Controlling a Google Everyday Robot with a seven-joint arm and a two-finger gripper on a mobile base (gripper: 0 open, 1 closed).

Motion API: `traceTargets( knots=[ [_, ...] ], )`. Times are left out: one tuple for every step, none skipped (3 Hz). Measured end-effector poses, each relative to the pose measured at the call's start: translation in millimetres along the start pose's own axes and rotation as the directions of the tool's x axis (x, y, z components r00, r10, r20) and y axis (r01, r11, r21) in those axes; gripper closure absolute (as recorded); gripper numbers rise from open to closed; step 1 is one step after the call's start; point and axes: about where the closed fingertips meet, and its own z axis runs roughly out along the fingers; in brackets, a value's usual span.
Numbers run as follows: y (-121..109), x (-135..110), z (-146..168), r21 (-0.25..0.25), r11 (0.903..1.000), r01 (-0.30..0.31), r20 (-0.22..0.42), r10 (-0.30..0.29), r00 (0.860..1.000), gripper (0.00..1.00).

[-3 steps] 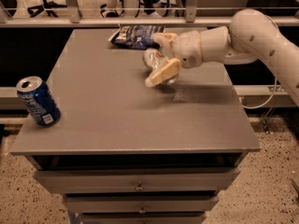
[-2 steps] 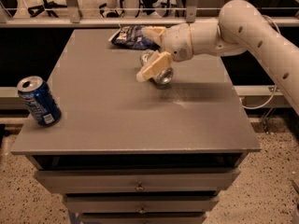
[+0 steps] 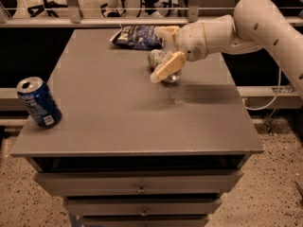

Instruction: Knock 7up can over

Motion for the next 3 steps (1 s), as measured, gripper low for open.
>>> traceTargets(
  knots=[
    [-2.8,14.6,-28.1,0.031,0.9995,0.002,-0.043,-0.001,0.999,0.0],
    [-7.6,31.5,-56.7,0.062,0.998,0.006,-0.09,0.0,0.996,0.0],
    [-11.1,52.7,-74.7,0.082,0.9966,-0.002,-0.131,0.012,0.991,0.0]
  ],
)
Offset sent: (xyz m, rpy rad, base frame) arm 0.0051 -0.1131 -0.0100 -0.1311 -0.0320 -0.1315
